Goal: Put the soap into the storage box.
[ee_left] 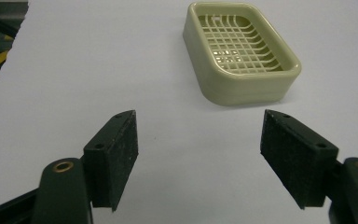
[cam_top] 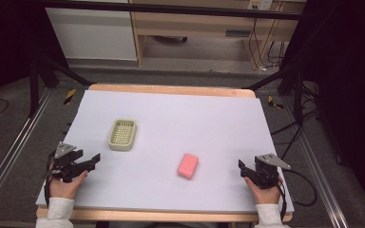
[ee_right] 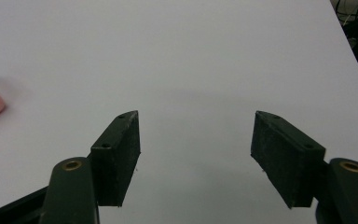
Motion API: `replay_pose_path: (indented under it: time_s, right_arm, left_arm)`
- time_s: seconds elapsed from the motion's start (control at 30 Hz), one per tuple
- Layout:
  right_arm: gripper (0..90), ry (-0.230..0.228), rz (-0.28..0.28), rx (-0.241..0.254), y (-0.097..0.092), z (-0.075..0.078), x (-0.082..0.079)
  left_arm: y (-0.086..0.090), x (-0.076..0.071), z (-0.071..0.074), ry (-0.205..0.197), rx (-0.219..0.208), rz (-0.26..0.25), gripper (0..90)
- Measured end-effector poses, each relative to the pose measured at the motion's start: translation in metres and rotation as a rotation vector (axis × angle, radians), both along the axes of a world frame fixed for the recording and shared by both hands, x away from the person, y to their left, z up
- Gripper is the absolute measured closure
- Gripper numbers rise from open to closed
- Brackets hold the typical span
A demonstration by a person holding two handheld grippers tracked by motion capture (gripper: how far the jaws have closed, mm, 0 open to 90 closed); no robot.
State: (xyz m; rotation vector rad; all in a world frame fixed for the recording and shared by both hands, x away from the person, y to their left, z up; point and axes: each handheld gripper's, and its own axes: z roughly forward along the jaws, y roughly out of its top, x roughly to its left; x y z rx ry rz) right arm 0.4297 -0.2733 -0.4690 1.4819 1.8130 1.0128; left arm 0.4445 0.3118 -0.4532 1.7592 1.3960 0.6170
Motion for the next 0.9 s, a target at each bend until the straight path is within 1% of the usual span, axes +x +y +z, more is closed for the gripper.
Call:
replay_pose_path:
  time_s: [0.13,0.17,0.23,0.27,0.33,0.37,0.43,0.47,0.5,0.6,0.7,0.73,0.87,0.9]
  right_arm:
    - [31.9,0.002,0.001,-0.003,0.001,-0.001,-0.001]
    - [31.6,0.002,0.004,-0.003,0.002,-0.001,0.0]
    - [31.3,0.001,0.007,-0.006,0.003,-0.001,0.0]
    - [31.2,0.003,0.011,-0.01,0.004,-0.002,0.0]
    - [31.2,0.002,0.016,-0.011,0.004,-0.002,0.0]
    - [31.3,0.002,0.019,-0.014,0.005,-0.001,0.0]
    - [31.3,0.001,0.023,-0.015,0.006,-0.001,0.0]
    - [31.3,-0.002,0.027,-0.013,0.007,-0.001,-0.001]
    - [31.3,0.0,0.029,-0.01,0.007,-0.001,-0.001]
    - [31.3,-0.008,0.033,-0.02,0.008,-0.001,-0.001]
    - [30.9,-0.016,0.033,-0.013,0.008,0.001,-0.002]
    - [30.9,-0.023,0.032,-0.016,0.007,0.001,-0.002]
    - [30.6,-0.019,0.034,-0.014,0.007,0.0,-0.002]
    - [30.6,-0.019,0.034,-0.014,0.007,0.0,-0.002]
  left_arm:
    - [-0.005,-0.001,0.003,-0.006,0.003,-0.012,28.7]
    - [-0.006,-0.002,0.004,-0.006,0.01,-0.017,29.3]
    - [-0.009,-0.002,0.005,-0.003,0.007,-0.025,29.7]
    - [-0.013,-0.003,0.007,-0.004,0.012,-0.038,30.0]
    - [-0.015,-0.003,0.007,-0.007,0.009,-0.041,30.1]
    - [-0.017,-0.003,0.009,-0.009,0.011,-0.052,30.1]
    - [-0.019,-0.003,0.01,-0.011,0.007,-0.053,30.2]
    - [-0.021,-0.004,0.011,-0.012,0.008,-0.065,30.3]
    - [-0.023,-0.004,0.012,-0.015,0.004,-0.065,30.4]
    - [-0.028,-0.004,0.015,-0.022,0.002,-0.079,30.8]
    - [-0.031,-0.004,0.018,-0.022,0.003,-0.092,30.8]
    - [-0.035,-0.005,0.02,-0.023,0.005,-0.103,30.8]
    - [-0.044,-0.005,0.024,-0.026,0.012,-0.124,30.7]
    - [-0.044,-0.005,0.024,-0.026,0.012,-0.124,30.6]
